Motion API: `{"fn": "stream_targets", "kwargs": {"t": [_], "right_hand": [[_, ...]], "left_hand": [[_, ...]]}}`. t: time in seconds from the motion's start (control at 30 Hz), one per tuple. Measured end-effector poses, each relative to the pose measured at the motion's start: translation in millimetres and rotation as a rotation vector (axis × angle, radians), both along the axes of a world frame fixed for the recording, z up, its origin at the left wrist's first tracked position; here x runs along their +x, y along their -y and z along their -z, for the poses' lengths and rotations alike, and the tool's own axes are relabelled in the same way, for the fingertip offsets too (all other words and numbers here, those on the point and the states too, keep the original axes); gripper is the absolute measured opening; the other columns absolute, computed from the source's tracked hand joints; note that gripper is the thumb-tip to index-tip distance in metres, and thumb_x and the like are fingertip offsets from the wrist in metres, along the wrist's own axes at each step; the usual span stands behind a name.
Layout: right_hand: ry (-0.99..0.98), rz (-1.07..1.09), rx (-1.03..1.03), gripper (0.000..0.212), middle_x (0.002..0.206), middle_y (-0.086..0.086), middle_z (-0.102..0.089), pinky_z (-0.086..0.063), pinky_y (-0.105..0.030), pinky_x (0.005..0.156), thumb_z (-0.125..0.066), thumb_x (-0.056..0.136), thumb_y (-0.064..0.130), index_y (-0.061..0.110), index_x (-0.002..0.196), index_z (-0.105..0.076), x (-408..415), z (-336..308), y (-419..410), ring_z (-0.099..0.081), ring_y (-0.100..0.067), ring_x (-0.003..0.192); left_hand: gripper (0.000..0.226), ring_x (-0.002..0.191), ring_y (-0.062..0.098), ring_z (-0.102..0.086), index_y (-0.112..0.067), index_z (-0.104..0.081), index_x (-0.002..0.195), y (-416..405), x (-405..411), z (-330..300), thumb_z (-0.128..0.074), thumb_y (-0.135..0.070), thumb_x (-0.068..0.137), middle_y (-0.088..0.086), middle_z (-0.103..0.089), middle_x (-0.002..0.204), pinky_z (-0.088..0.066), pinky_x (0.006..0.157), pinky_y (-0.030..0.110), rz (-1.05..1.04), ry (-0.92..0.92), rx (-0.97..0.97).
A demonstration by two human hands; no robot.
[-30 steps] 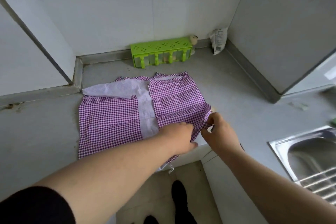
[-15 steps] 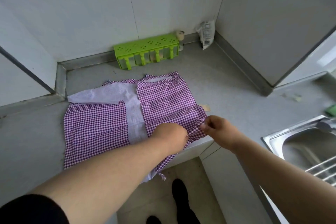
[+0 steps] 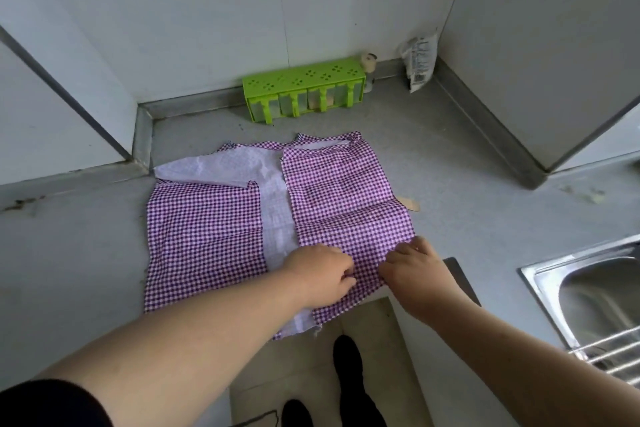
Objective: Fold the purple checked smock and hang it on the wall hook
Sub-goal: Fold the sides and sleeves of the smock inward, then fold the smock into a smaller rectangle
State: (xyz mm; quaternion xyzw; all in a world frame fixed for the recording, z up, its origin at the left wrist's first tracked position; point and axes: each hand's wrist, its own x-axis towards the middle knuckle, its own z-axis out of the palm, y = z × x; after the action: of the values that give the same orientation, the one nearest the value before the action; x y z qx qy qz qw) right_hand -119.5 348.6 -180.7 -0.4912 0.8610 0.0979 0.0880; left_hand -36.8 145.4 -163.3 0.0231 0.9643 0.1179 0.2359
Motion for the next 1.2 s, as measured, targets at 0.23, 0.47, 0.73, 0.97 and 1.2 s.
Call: {"fn": "stream_targets", "kwargs": {"t": [0.23, 0.47, 0.73, 0.97, 1.2], "right_hand": [[0.044, 0.140, 0.072, 0.027, 0.122, 0.011, -0.067, -0.045, -0.032, 0.106, -0.052, 0.102, 0.023, 0.033, 0.125, -0.059, 5.1, 5.2, 0.9, -0.063, -0.012, 0.109], [0.085, 0.425, 0.041, 0.026, 0.114, 0.001, -0.071, -0.045, -0.029, 0.067, -0.036, 0.107, 0.024, 0.034, 0.125, -0.053, 5.9, 2.7, 7.2, -0.054, -0.016, 0.077], [0.144, 0.402, 0.090, 0.020, 0.120, -0.001, -0.071, -0.048, -0.030, 0.075, -0.040, 0.107, 0.039, 0.037, 0.116, -0.058, 2.8, -1.4, -2.6, -0.065, -0.024, 0.094], [0.130, 0.269, 0.207, 0.018, 0.091, 0.006, -0.068, -0.052, -0.034, 0.081, -0.043, 0.102, 0.037, 0.034, 0.110, -0.058, -24.3, -33.5, -5.1, -0.063, -0.016, 0.084], [0.066, 0.234, 0.146, 0.034, 0.119, 0.012, -0.072, -0.049, -0.029, 0.099, -0.037, 0.105, 0.032, 0.033, 0.121, -0.067, -70.1, -95.2, 39.2, -0.064, -0.011, 0.106]], "left_hand": [[0.070, 0.131, 0.025, -0.048, -0.024, -0.041, 0.143, 100.4, 122.7, 21.3, -0.045, -0.073, 0.094, 0.002, -0.042, 0.144, -0.044, 0.112, 0.048, -0.004, 0.098, -0.225], [0.106, 0.161, 0.034, 0.000, -0.031, 0.011, 0.166, 110.5, 199.1, 57.9, -0.059, -0.061, 0.091, 0.002, 0.011, 0.174, -0.013, 0.129, 0.057, -0.100, 0.266, -0.317], [0.042, 0.114, 0.021, -0.057, -0.032, -0.057, 0.139, 113.6, 197.2, 41.9, -0.050, -0.018, 0.100, 0.000, -0.059, 0.133, -0.053, 0.096, 0.038, -0.325, 0.142, -0.188], [0.018, 0.100, 0.020, -0.060, -0.030, -0.062, 0.114, 157.1, 184.9, 2.8, -0.045, -0.034, 0.107, -0.002, -0.062, 0.114, -0.051, 0.080, 0.034, -0.381, 0.246, 0.102], [0.023, 0.102, 0.018, -0.062, -0.021, -0.066, 0.115, 204.0, 125.0, -64.6, -0.049, -0.034, 0.108, 0.001, -0.069, 0.120, -0.050, 0.089, 0.033, -0.394, 0.094, -0.007]]}}
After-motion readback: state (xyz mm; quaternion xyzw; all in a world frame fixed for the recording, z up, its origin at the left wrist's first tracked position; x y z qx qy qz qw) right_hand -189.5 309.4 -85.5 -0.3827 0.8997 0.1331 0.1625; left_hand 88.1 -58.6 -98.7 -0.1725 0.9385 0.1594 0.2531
